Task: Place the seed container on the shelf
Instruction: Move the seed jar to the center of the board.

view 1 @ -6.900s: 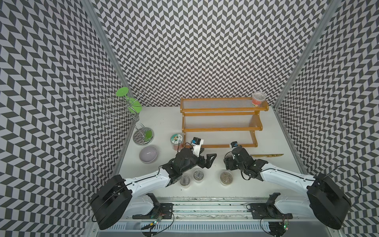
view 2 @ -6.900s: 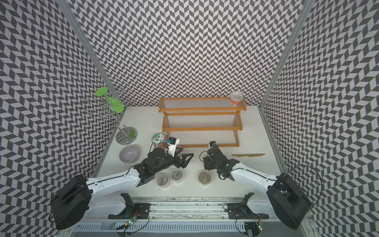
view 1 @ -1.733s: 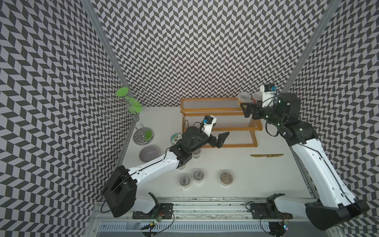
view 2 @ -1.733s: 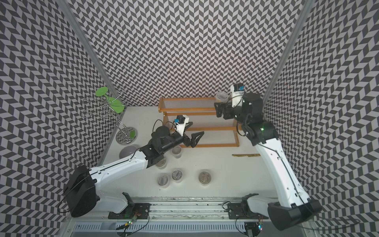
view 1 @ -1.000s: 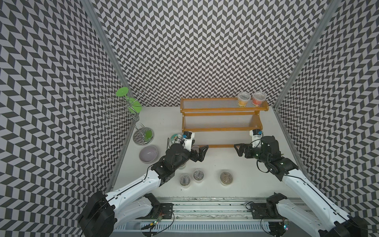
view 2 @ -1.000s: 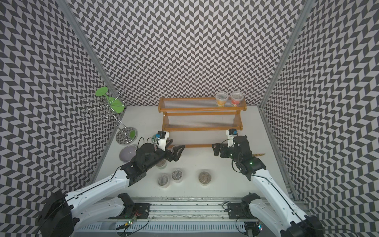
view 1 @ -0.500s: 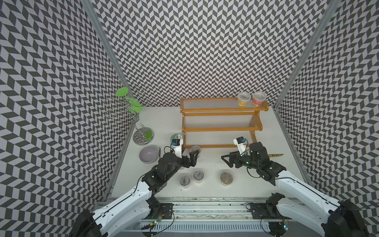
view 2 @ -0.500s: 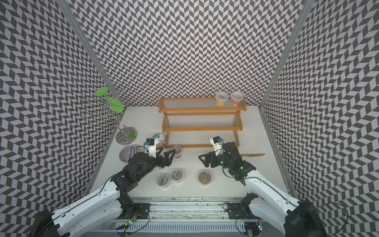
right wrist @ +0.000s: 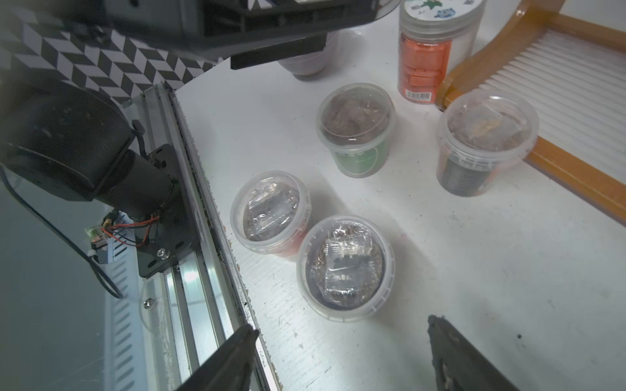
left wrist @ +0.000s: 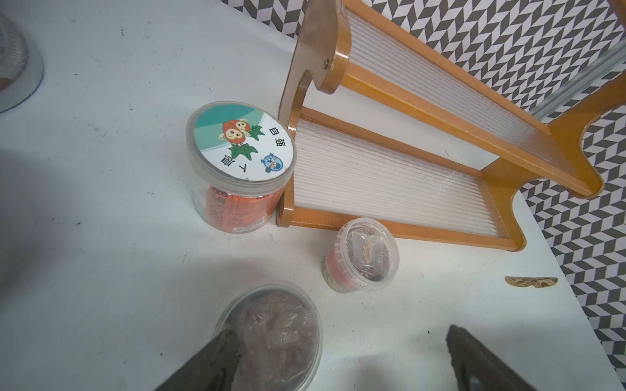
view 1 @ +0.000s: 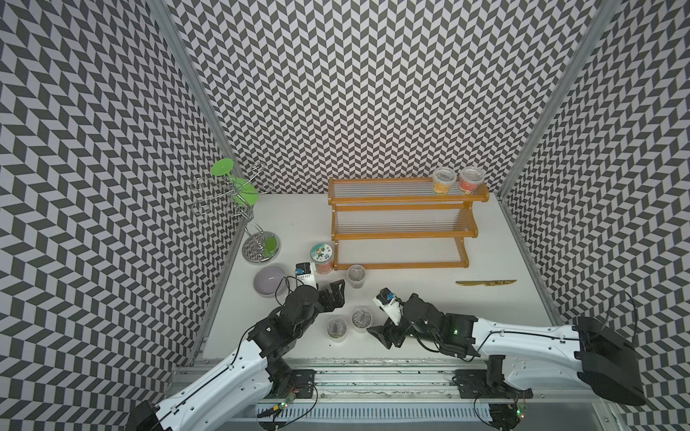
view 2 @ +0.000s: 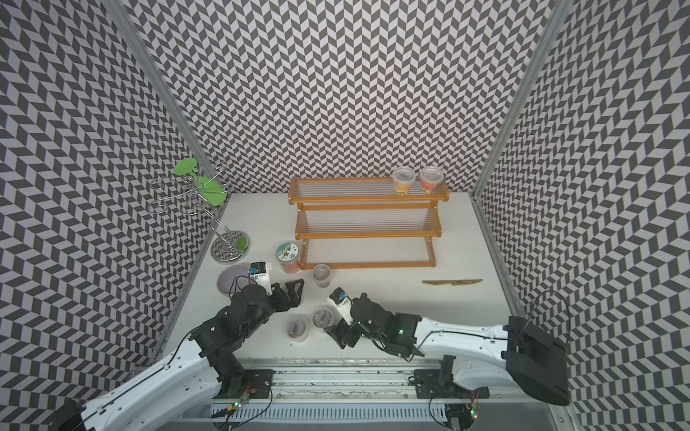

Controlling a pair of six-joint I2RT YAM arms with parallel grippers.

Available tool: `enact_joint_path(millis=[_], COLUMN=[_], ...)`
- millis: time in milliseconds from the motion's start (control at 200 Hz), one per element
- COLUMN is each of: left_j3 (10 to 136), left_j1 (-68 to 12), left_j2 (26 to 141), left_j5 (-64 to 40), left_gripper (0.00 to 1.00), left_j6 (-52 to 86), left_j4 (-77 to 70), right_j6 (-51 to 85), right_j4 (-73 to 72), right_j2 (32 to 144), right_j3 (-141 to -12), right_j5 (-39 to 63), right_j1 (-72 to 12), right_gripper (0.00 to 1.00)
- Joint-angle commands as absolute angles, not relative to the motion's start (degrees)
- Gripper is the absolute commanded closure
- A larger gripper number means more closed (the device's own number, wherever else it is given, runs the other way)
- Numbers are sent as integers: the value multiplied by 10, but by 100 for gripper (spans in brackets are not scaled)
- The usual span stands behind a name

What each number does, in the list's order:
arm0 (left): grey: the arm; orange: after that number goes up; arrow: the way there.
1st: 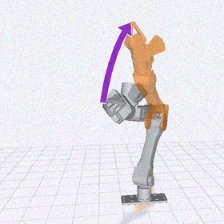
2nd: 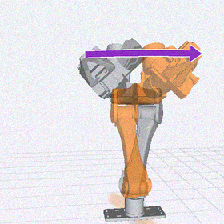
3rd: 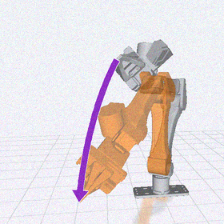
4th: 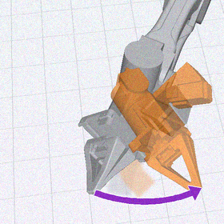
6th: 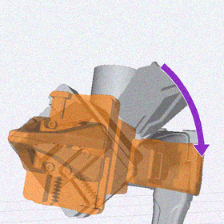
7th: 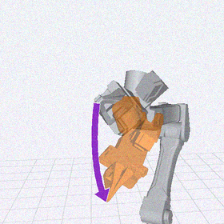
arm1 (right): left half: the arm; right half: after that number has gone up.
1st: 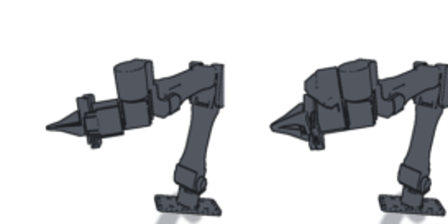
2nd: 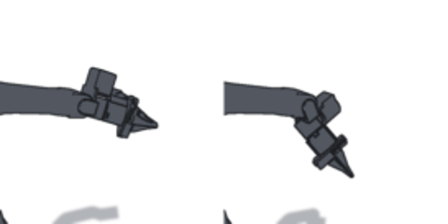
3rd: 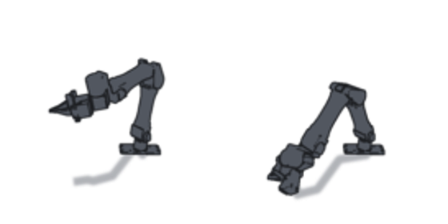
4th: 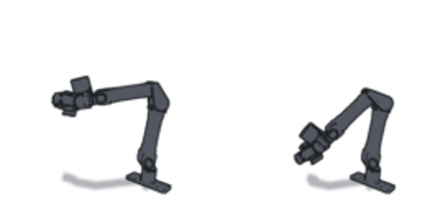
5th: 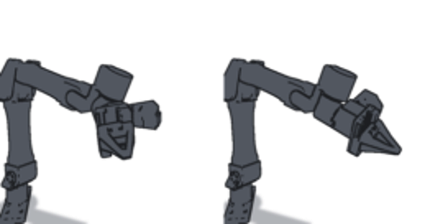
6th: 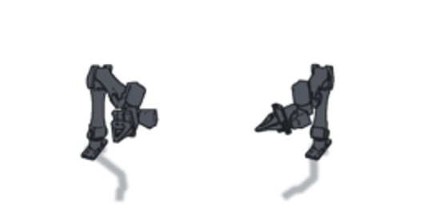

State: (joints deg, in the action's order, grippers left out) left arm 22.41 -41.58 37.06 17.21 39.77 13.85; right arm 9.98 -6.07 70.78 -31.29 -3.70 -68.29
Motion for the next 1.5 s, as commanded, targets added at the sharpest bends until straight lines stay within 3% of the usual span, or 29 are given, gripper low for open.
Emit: enact_joint_path(millis=[0, 205, 421, 786, 1102, 1497], left_j3=[247, 253, 263, 243, 242, 255], left_j1=[-413, -413, -413, -413, -413, -427], left_j2=[364, 372, 385, 372, 389, 347], left_j5=[200, 197, 193, 130, 4, -32], left_gripper=[1, 0, 0, 1, 1, 0], left_j6=[398, 382, 377, 369, 424, 527], left_j4=[168, 143, 141, 133, 174, 275], right_j6=[22, -68, -51, -105, -114, -85], right_j4=[-159, -213, -193, -305, -338, -349], right_j2=[735, 783, 831, 875, 898, 929], right_j3=[-315, -306, -330, -300, -296, -293], right_j5=[-89, -86, -44, -24, -34, -22], right_j1=[-702, -705, -687, -683, -672, -664], right_gripper=[19, 19, 19, 18, 15, 21])
